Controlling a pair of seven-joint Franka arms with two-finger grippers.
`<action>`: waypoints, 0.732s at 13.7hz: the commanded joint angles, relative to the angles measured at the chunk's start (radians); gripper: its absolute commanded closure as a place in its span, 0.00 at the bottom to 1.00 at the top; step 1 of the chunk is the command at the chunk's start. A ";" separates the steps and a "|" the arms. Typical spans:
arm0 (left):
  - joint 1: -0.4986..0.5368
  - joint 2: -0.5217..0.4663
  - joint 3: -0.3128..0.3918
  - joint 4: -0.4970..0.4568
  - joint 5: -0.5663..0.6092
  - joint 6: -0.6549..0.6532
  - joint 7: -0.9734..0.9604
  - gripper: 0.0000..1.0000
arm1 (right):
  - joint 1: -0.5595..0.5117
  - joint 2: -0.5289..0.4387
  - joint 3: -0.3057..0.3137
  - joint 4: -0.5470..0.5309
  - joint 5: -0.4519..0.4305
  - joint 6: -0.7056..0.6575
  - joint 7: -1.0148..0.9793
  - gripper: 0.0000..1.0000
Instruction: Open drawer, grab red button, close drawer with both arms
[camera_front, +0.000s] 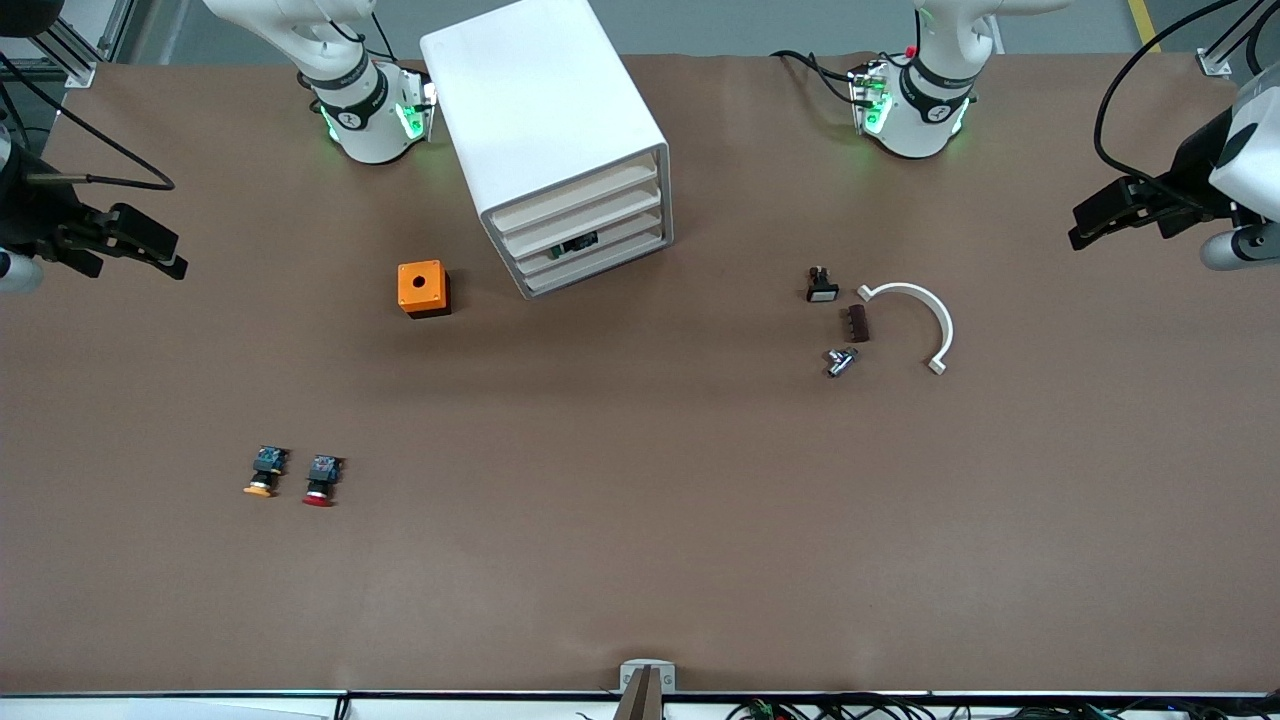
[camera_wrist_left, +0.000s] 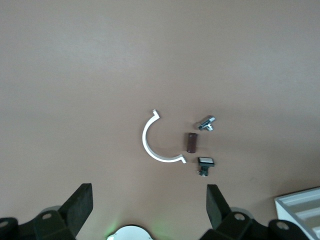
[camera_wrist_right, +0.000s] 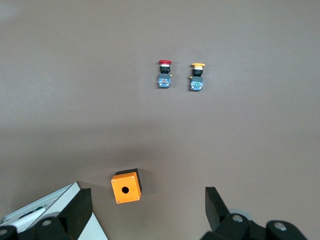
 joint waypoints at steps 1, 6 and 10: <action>0.015 -0.088 -0.018 -0.100 0.031 0.022 0.019 0.00 | 0.001 -0.022 0.010 -0.023 -0.077 0.043 0.008 0.00; 0.014 -0.151 -0.018 -0.202 0.031 0.111 0.028 0.00 | -0.031 -0.019 0.013 -0.024 -0.076 0.048 -0.001 0.00; 0.009 -0.084 -0.016 -0.111 0.032 0.073 0.107 0.00 | -0.065 -0.019 0.051 -0.026 -0.071 0.046 -0.001 0.00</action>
